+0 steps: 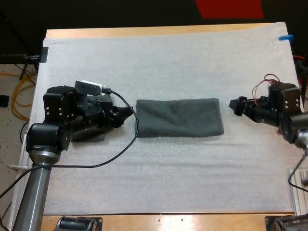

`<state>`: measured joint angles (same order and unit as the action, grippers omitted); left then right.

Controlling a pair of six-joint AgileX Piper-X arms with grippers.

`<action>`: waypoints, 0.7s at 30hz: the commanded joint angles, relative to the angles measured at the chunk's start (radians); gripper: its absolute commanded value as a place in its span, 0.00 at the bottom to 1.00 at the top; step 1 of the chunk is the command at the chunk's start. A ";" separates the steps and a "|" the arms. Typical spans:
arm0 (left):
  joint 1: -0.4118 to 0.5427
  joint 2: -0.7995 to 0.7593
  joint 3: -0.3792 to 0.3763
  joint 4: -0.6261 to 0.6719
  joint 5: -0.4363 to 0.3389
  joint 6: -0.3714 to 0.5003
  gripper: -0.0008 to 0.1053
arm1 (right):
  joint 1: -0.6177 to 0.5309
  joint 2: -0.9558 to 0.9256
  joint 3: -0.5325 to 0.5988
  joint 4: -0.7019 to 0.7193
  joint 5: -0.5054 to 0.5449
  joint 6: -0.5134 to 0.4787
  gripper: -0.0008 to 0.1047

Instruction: Pick towel from pile fold and stack

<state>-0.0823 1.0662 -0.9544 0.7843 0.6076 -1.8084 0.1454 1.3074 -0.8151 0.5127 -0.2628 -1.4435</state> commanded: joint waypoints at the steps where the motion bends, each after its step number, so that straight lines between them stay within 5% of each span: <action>1: -0.001 -0.002 -0.003 0.004 -0.006 0.003 0.68 | -0.019 0.059 -0.008 -0.038 -0.046 0.006 0.69; 10: -0.001 -0.002 -0.003 0.007 -0.006 -0.005 0.68 | -0.020 0.377 -0.118 -0.082 -0.246 0.019 0.69; 21: -0.001 -0.002 -0.003 0.011 -0.006 -0.005 0.68 | 0.050 0.528 -0.229 -0.011 -0.415 0.030 0.69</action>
<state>-0.0823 1.0662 -0.9544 0.7919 0.6079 -1.8084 0.1903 1.8327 -1.0367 0.4816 -0.6544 -1.4137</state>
